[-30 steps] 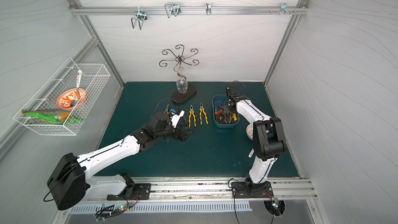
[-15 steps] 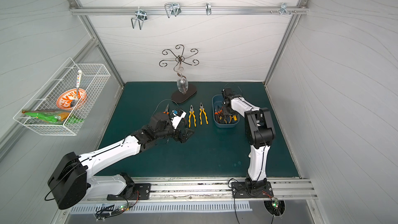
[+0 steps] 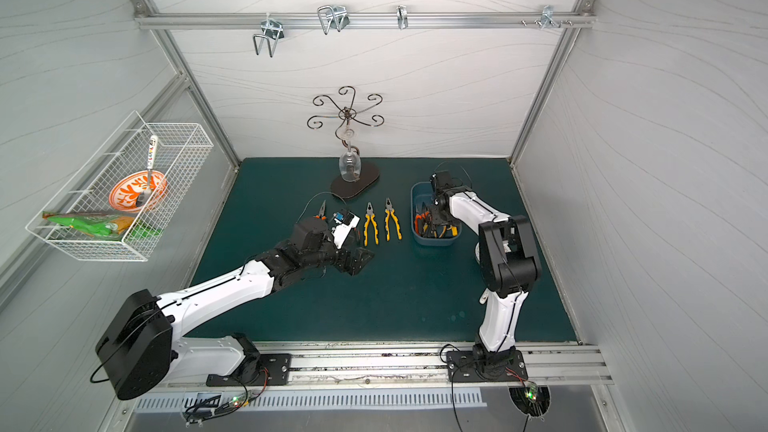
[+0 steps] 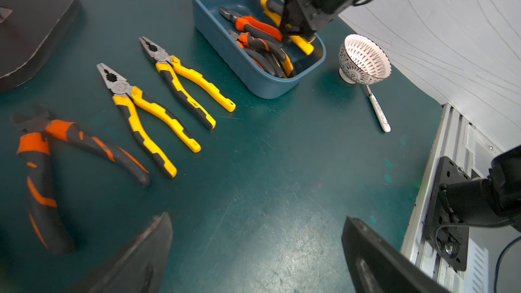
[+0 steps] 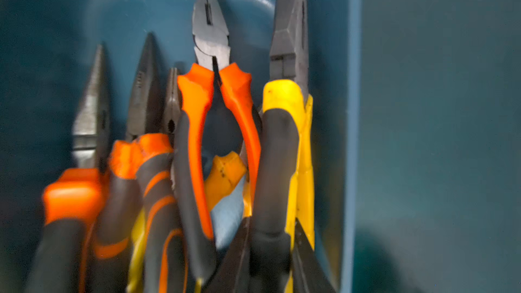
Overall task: Take the pliers out of the storage box
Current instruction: Pick up the pliers from the storage box.
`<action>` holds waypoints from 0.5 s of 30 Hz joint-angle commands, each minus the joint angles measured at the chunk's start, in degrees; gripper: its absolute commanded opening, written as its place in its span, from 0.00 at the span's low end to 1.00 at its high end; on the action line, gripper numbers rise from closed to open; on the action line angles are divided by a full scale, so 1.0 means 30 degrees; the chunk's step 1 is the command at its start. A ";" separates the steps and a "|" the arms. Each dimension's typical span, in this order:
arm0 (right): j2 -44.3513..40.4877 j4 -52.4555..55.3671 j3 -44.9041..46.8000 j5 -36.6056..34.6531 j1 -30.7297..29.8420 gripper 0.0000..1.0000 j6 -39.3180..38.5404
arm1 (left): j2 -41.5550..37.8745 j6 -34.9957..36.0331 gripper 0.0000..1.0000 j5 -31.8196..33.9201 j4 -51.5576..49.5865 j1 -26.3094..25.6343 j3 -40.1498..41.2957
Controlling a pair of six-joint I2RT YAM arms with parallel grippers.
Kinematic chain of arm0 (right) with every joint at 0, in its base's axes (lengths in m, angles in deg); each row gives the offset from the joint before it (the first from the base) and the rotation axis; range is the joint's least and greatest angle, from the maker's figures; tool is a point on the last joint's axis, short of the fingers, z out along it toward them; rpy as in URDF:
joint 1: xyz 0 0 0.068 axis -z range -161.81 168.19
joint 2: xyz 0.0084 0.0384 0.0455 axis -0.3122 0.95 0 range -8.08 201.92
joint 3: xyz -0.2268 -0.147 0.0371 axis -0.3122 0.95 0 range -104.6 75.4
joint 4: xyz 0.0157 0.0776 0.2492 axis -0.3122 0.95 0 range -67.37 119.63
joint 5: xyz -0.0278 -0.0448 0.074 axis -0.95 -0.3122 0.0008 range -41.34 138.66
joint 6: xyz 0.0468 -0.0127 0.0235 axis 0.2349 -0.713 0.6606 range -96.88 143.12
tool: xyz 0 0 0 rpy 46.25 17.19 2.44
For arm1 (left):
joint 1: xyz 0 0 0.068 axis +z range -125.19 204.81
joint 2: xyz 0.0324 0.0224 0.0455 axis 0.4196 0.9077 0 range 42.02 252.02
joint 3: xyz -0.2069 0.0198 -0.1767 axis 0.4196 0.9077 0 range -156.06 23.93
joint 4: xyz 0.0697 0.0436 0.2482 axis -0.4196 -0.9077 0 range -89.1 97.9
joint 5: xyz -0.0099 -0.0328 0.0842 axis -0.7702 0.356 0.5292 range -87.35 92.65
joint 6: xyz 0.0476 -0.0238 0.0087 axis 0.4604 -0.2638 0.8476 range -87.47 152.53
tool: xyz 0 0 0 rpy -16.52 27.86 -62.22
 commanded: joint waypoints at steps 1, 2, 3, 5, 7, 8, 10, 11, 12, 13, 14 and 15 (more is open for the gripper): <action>-0.1988 -0.0904 0.0208 -0.0262 0.0003 0.04 0.0293 | 0.0091 -0.1081 1.00 -0.0158 0.1127 0.0840 -0.0588; -0.2316 -0.1087 0.0336 -0.0005 0.0011 0.04 0.0392 | 0.0069 -0.1492 1.00 -0.0424 0.1455 0.1123 -0.0437; -0.2666 -0.1325 0.0536 0.0338 0.0027 0.04 0.0376 | 0.0080 -0.1905 1.00 -0.0678 0.1784 0.1384 -0.0318; -0.3137 -0.1816 0.0921 0.0947 0.0083 0.03 0.0406 | 0.0061 -0.2653 1.00 -0.1172 0.2365 0.1860 -0.0133; -0.3098 -0.2132 0.1045 0.1869 0.0277 0.02 0.0571 | 0.0087 -0.3128 1.00 -0.1517 0.2708 0.2162 -0.0092; -0.3157 -0.2184 0.1105 0.2453 0.0382 0.01 0.0686 | 0.0117 -0.3309 1.00 -0.1684 0.2805 0.2286 -0.0115; -0.3801 -0.2922 0.1626 0.3799 0.0487 0.00 0.0780 | 0.0172 -0.3711 1.00 -0.1986 0.3030 0.2504 -0.0171; -0.4313 -0.3541 0.2041 0.4828 0.0527 0.00 0.0784 | 0.0205 -0.4019 1.00 -0.2129 0.3221 0.2644 -0.0181; -0.4820 -0.4017 0.2318 0.5797 0.0559 0.00 0.0807 | 0.0277 -0.4393 1.00 -0.2324 0.3474 0.2770 -0.0181; -0.5209 -0.4310 0.2526 0.6408 0.0592 0.00 0.0940 | 0.0310 -0.4738 1.00 -0.2494 0.3773 0.2887 -0.0166; -0.5658 -0.4592 0.2741 0.7053 0.0589 0.00 0.1015 | 0.0380 -0.5099 1.00 -0.2710 0.4173 0.3018 -0.0135; -0.6170 -0.4981 0.3003 0.7768 0.0597 0.00 0.1111 | 0.0467 -0.5451 1.00 -0.2916 0.4636 0.3127 -0.0093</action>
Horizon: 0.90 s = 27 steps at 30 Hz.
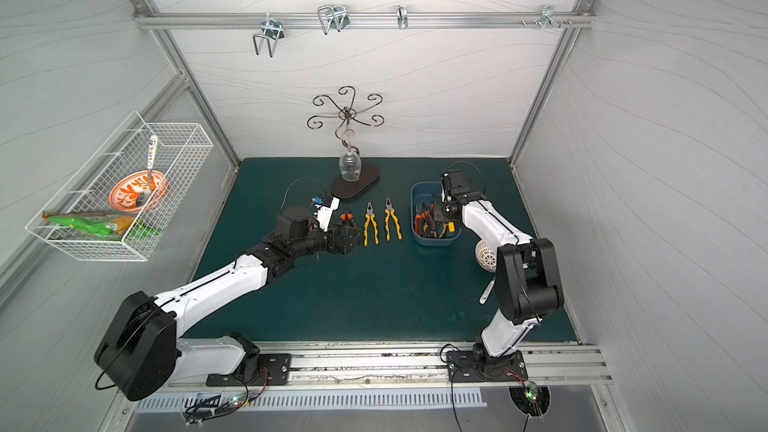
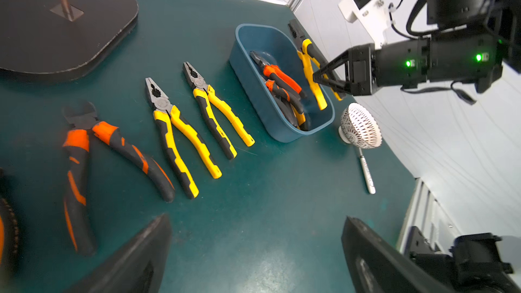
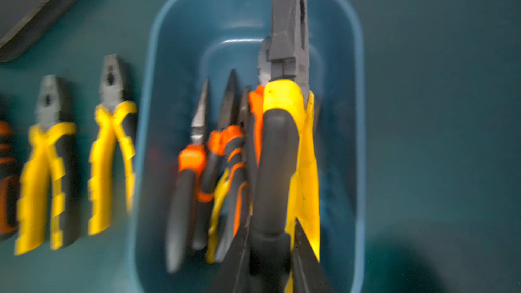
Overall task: Take the pliers out of the storage box
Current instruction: Pick up the pliers from the storage box.
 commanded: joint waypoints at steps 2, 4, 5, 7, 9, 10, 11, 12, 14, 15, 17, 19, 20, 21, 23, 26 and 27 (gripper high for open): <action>-0.2888 -0.3163 0.0560 0.4323 0.0109 0.00 0.0497 | 0.0553 -0.1940 1.00 -0.1477 0.2869 0.0430 -0.0190; -0.3676 -0.3707 0.0963 0.5759 0.0110 0.00 0.0610 | 0.0988 -0.2506 1.00 -0.1887 0.3296 0.0501 -0.0548; -0.4022 -0.3964 0.1112 0.6602 0.0140 0.00 0.0804 | 0.1240 -0.2985 1.00 -0.2139 0.3614 0.0520 -0.0767; -0.4529 -0.4542 0.1383 0.8689 0.0218 0.00 0.1378 | 0.1690 -0.4042 1.00 -0.2519 0.4803 0.0546 -0.1099; -0.4932 -0.5739 0.1810 1.1251 0.0232 0.00 0.2397 | 0.2135 -0.5162 1.00 -0.3026 0.6650 0.0547 -0.1327; -0.5050 -0.6291 0.1955 1.2518 0.0251 0.00 0.2783 | 0.2356 -0.5606 1.00 -0.3195 0.7533 0.0546 -0.1431; -0.5101 -0.7008 0.2128 1.3735 0.0236 0.00 0.3443 | 0.2594 -0.6128 1.00 -0.3367 0.8388 0.0548 -0.1569; -0.5101 -0.7951 0.2309 1.4881 0.0238 0.00 0.4143 | 0.2865 -0.6655 1.00 -0.3537 0.9317 0.0581 -0.1687; -0.5008 -0.9398 0.2576 1.6490 0.0232 0.00 0.5427 | 0.3451 -0.7985 1.00 -0.3958 1.1343 0.0642 -0.1977; -0.4919 -1.0162 0.2674 1.7304 0.0234 0.00 0.6109 | 0.3783 -0.8804 1.00 -0.4073 1.2636 0.0673 -0.2052; -0.4783 -1.1904 0.2942 1.8921 0.0202 0.00 0.7367 | 0.4400 -1.0280 0.98 -0.3929 1.4444 0.0711 -0.2323; -0.4588 -1.3924 0.3230 2.0199 0.0195 0.00 0.8929 | 0.5059 -1.1305 0.96 -0.4139 1.5524 0.0713 -0.2769; -0.4464 -1.4819 0.3363 2.0668 0.0089 0.00 0.9708 | 0.5462 -1.1675 0.92 -0.4494 1.6095 0.0696 -0.3120; -0.4370 -1.5501 0.3414 2.0990 0.0012 0.00 1.0308 | 0.5839 -1.2018 0.90 -0.4848 1.6628 0.0705 -0.3467; -0.4212 -1.6438 0.3475 2.1491 -0.0270 0.00 1.1131 | 0.6517 -1.2581 0.89 -0.5134 1.7751 0.0700 -0.4043; -0.3938 -1.7582 0.3347 2.2228 -0.0815 0.00 1.2211 | 0.7443 -1.3593 0.84 -0.5095 1.9337 0.0707 -0.4755; -0.3817 -1.7856 0.3303 2.2388 -0.1015 0.00 1.2494 | 0.7671 -1.3881 0.83 -0.5086 1.9747 0.0665 -0.4948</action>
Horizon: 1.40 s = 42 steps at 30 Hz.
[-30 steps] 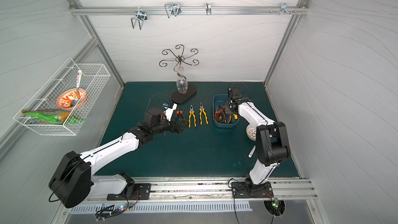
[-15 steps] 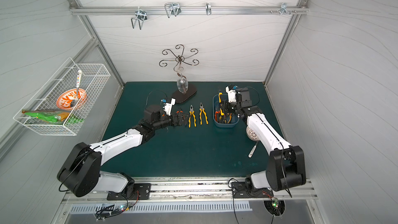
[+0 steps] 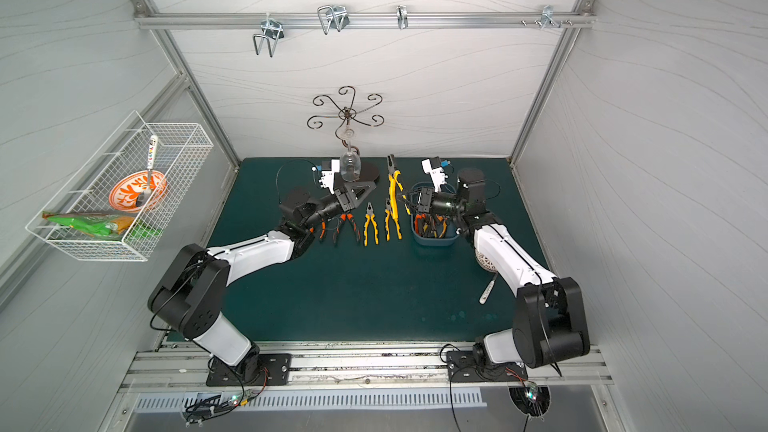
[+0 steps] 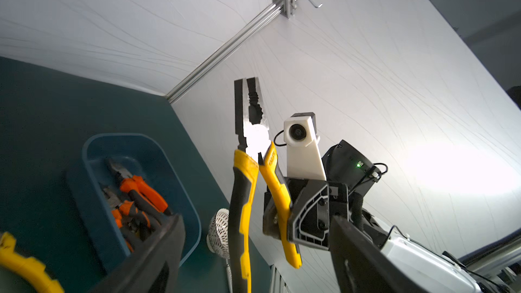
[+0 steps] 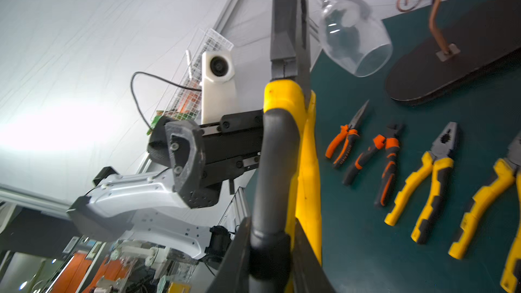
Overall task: Take the pliers out of the storage box
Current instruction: Pick up the pliers from the storage box.
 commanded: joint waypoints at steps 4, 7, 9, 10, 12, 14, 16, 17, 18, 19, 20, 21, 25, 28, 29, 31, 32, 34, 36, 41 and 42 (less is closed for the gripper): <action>0.0680 -0.4819 -0.0534 0.2442 -0.1298 0.00 0.2738 | 0.1167 -0.2157 0.80 -0.1059 0.4375 -0.0095 -0.1928; 0.0984 -0.5886 -0.0480 0.2341 -0.1546 0.00 0.3667 | 0.1597 -0.3114 0.71 -0.1228 0.5428 -0.0127 -0.2364; 0.1072 -0.6085 -0.0476 0.2093 -0.1521 0.00 0.3922 | 0.1709 -0.3691 0.59 -0.1424 0.5818 -0.0167 -0.2561; 0.1104 -0.6025 -0.0476 0.2007 -0.1538 0.00 0.3895 | 0.1714 -0.3757 0.53 -0.1419 0.5883 -0.0212 -0.2582; 0.1261 -0.5935 -0.0534 0.1972 -0.1541 0.00 0.3890 | 0.1640 -0.3707 0.41 -0.1527 0.5777 -0.0325 -0.2654; 0.1410 -0.6014 -0.0541 0.1807 -0.1529 0.00 0.3988 | 0.1541 -0.3547 0.32 -0.1728 0.5433 -0.0431 -0.2792; 0.1561 -0.6299 -0.0534 0.1679 -0.1535 0.00 0.4279 | 0.1449 -0.3365 0.28 -0.1781 0.5121 -0.0540 -0.2862; 0.1641 -0.6321 -0.0562 0.1565 -0.1540 0.00 0.4403 | 0.1433 -0.3342 0.22 -0.1763 0.5039 -0.0542 -0.2859; 0.1726 -0.6343 -0.0563 0.1492 -0.1546 0.00 0.4500 | 0.1455 -0.3404 0.17 -0.1777 0.5135 -0.0550 -0.2860; 0.1820 -0.6331 -0.0592 0.1502 -0.1522 0.00 0.4537 | 0.1484 -0.3475 0.12 -0.1805 0.5251 -0.0550 -0.2886; 0.1866 -0.6387 -0.0593 0.1510 -0.1530 0.00 0.4610 | 0.1519 -0.3564 0.07 -0.1807 0.5327 -0.0550 -0.2889; 0.1880 -0.6369 -0.0593 0.1498 -0.1538 0.00 0.4629 | 0.1537 -0.3601 0.02 -0.1807 0.5384 -0.0550 -0.2915; 0.1867 -0.5750 -0.0593 0.1374 -0.1540 0.18 0.4270 | 0.1666 -0.3910 0.00 -0.1748 0.5401 -0.0550 -0.2972; 0.1722 -0.5048 -0.0534 0.1230 -0.1536 0.37 0.3798 | 0.1730 -0.4053 0.00 -0.1747 0.4890 -0.0514 -0.3122; 0.1632 -0.4846 -0.0534 0.1196 -0.1536 0.45 0.3637 | 0.1702 -0.4028 0.00 -0.1719 0.4768 -0.0520 -0.3124; 0.1408 -0.4174 -0.0476 0.1052 -0.1528 0.59 0.3106 | 0.1592 -0.3934 0.00 -0.1688 0.4479 -0.0465 -0.3094; 0.1218 -0.3647 -0.0432 0.0873 -0.1536 0.60 0.2731 | 0.1531 -0.3879 0.00 -0.1675 0.4275 -0.0434 -0.3082; 0.0896 -0.2745 -0.0359 0.0647 -0.1545 0.61 0.1990 | 0.1435 -0.3835 0.00 -0.1646 0.3956 -0.0332 -0.2993; 0.0540 -0.1798 -0.0301 0.0403 -0.1543 0.68 0.1156 | 0.1385 -0.3831 0.00 -0.1602 0.3818 -0.0240 -0.2890; -0.0611 0.1776 -0.0183 -0.0757 -0.1491 0.90 -0.2080 | 0.1103 -0.3270 0.00 -0.2039 0.2181 0.0223 -0.2478; -0.0870 0.2654 -0.0157 -0.1121 -0.1505 0.93 -0.2929 | 0.0968 -0.2932 0.00 -0.2112 0.1551 0.0348 -0.2302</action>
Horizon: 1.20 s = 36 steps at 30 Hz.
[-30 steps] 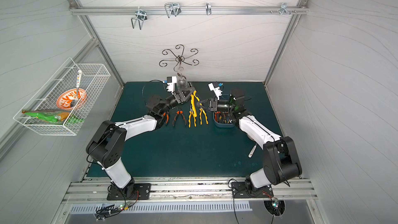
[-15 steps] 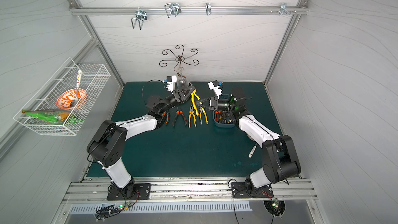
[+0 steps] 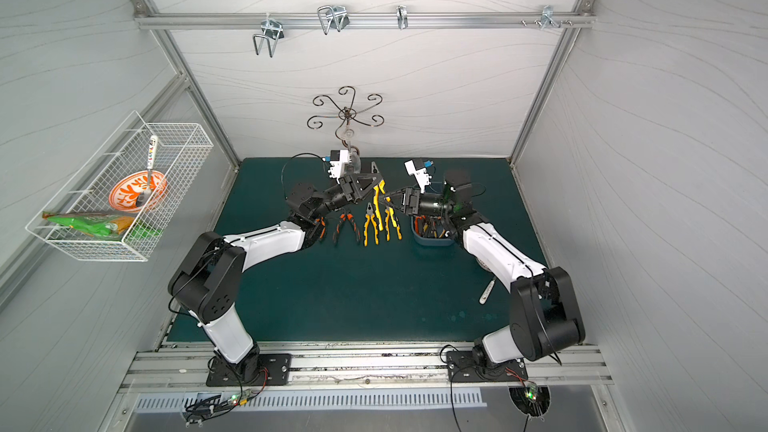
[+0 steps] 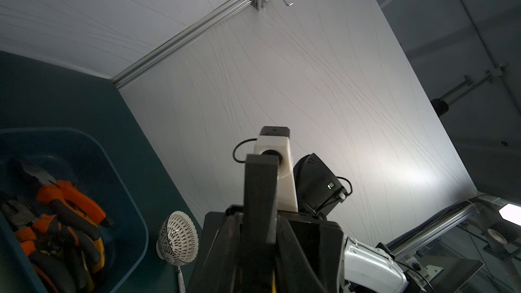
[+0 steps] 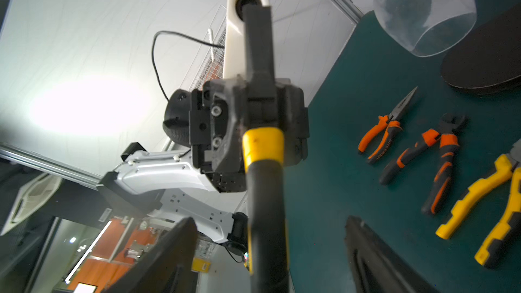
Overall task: Take the pliers out of the storage box
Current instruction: Pick up the pliers from the storage box, then place the pliers at the center of the board.
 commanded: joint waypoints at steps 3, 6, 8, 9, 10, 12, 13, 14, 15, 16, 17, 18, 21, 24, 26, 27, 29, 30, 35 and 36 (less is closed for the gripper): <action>-0.1820 0.4764 0.0217 -0.1876 0.0002 0.99 -0.5036 | -0.1251 0.2039 0.00 -0.0450 -0.1876 0.0590 0.0360; -0.2688 0.6510 0.0483 -0.3554 -0.0466 0.99 -0.7156 | -0.2042 0.3368 0.00 -0.0452 -0.4500 0.0947 0.0980; -0.2975 0.7565 0.0433 -0.4596 -0.1050 0.99 -0.8571 | -0.2448 0.4875 0.00 -0.1264 -0.7452 0.1325 0.0864; -0.3045 0.8025 0.0378 -0.5206 -0.1468 0.99 -0.9231 | -0.2651 0.5990 0.00 -0.1877 -0.9077 0.1534 0.0732; -0.3082 0.8294 0.0345 -0.5710 -0.1838 0.99 -0.9711 | -0.2791 0.7081 0.00 -0.2326 -1.0545 0.1746 0.0584; -0.3087 0.8806 0.0207 -0.6934 -0.2747 0.99 -1.0751 | -0.3296 0.9786 0.00 -0.2897 -1.4554 0.2276 0.0254; -0.3059 0.8964 0.0101 -0.7328 -0.3116 0.99 -1.1123 | -0.3496 1.0793 0.00 -0.2826 -1.5947 0.2543 0.0164; -0.2975 0.9081 0.0002 -0.7734 -0.3546 0.99 -1.1557 | -0.3732 1.1851 0.00 -0.2719 -1.7555 0.2890 0.0042; -0.2884 0.9138 -0.0118 -0.8116 -0.3935 0.99 -1.1899 | -0.3928 1.2830 0.00 -0.2630 -1.9060 0.3282 -0.0116; -0.2800 0.9155 -0.0222 -0.8363 -0.4257 0.99 -1.2182 | -0.4040 1.3546 0.00 -0.2561 -2.0133 0.3665 -0.0246; -0.2680 0.9204 -0.0361 -0.8652 -0.4597 0.99 -1.2521 | -0.4153 1.4239 0.00 -0.2324 -2.1306 0.4101 -0.0417; -0.2540 0.9240 -0.0492 -0.8898 -0.4908 0.99 -1.2760 | -0.4249 1.4975 0.00 -0.1989 -2.2534 0.4510 -0.0651; -0.2175 0.9388 -0.0934 -0.9020 -0.5368 0.99 -1.3082 | -0.4358 1.7110 0.00 -0.0533 -2.5382 0.5551 -0.1213; -0.1944 0.9257 -0.1170 -0.8847 -0.5596 0.99 -1.3157 | -0.4156 1.8334 0.00 0.0368 -2.6755 0.6678 -0.1696; -0.1833 0.9245 -0.1310 -0.8672 -0.5658 0.99 -1.3146 | -0.3865 1.9685 0.00 0.0905 -2.8102 0.7110 -0.2491; -0.1832 0.9245 -0.1353 -0.8615 -0.5727 0.99 -1.3156 | -0.3640 2.0337 0.00 0.1568 -2.8827 0.7204 -0.3007; -0.1857 0.9134 -0.1305 -0.8651 -0.5867 0.99 -1.3211 | -0.2847 2.1500 0.00 0.2891 -3.0588 0.7465 -0.4484; -0.1879 0.9069 -0.1269 -0.8684 -0.5967 0.99 -1.3270 | -0.2542 2.1885 0.00 0.3265 -3.1189 0.7636 -0.5071; -0.1871 0.8888 -0.1208 -0.9067 -0.6312 0.99 -1.3333 | -0.0937 2.2942 0.00 0.5131 -3.2220 0.8632 -0.7053; -0.1831 0.8896 -0.1238 -0.9154 -0.6362 0.99 -1.3360 | -0.0798 2.3593 0.00 0.5441 -3.2069 0.8724 -0.7140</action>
